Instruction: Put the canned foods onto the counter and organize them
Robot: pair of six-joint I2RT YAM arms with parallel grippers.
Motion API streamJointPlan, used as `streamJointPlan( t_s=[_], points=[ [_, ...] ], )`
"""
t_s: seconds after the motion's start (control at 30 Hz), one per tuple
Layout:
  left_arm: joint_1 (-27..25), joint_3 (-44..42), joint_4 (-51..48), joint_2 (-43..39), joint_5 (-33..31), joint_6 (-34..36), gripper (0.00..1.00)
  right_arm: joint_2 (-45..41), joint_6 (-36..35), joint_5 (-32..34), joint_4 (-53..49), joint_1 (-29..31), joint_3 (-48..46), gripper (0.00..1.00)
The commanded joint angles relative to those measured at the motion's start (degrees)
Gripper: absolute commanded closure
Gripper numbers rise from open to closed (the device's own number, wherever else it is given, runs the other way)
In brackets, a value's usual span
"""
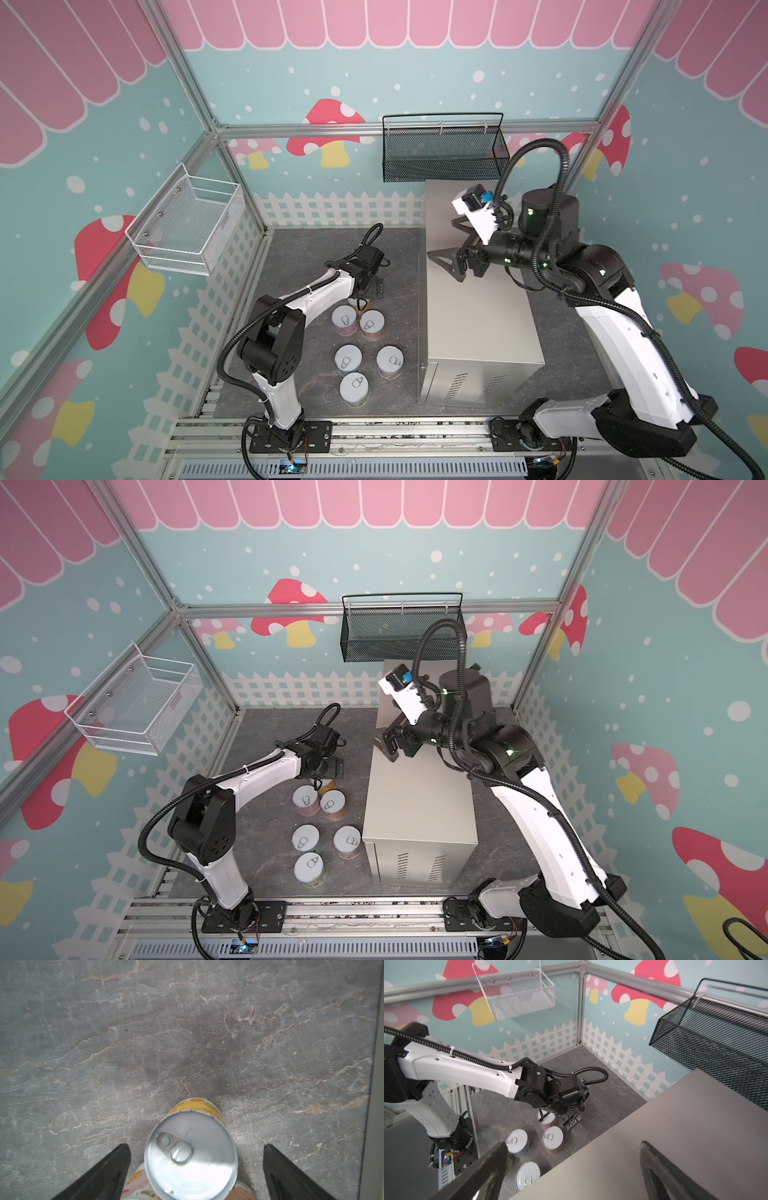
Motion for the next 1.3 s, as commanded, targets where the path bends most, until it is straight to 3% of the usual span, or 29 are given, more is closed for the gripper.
streamJointPlan(
  t_s=[0.0,0.37,0.67,1.03,1.27],
  points=[
    [0.22,1.75,-0.42,1.5,0.74,0.05,0.0,1.77,-2.17,6.78,-4.16,3.36,1.95,0.01],
    [2.16,0.62,0.12,2.88,3.17,-0.65,0.03,4.47,-2.23,9.82,-3.69,7.88,0.83,0.01],
    [3.13,-0.41,1.41,2.87,5.48,-0.22,0.13,4.79,-2.14,11.23,-2.66,8.42,0.61,0.01],
    [3.4,-0.66,1.42,4.71,5.79,-0.21,0.14,3.11,-2.15,10.95,-1.12,8.75,-0.89,0.01],
    [3.4,-1.03,1.29,3.31,5.31,-0.23,0.31,1.77,-2.23,10.61,0.13,8.82,-2.87,0.01]
  ],
)
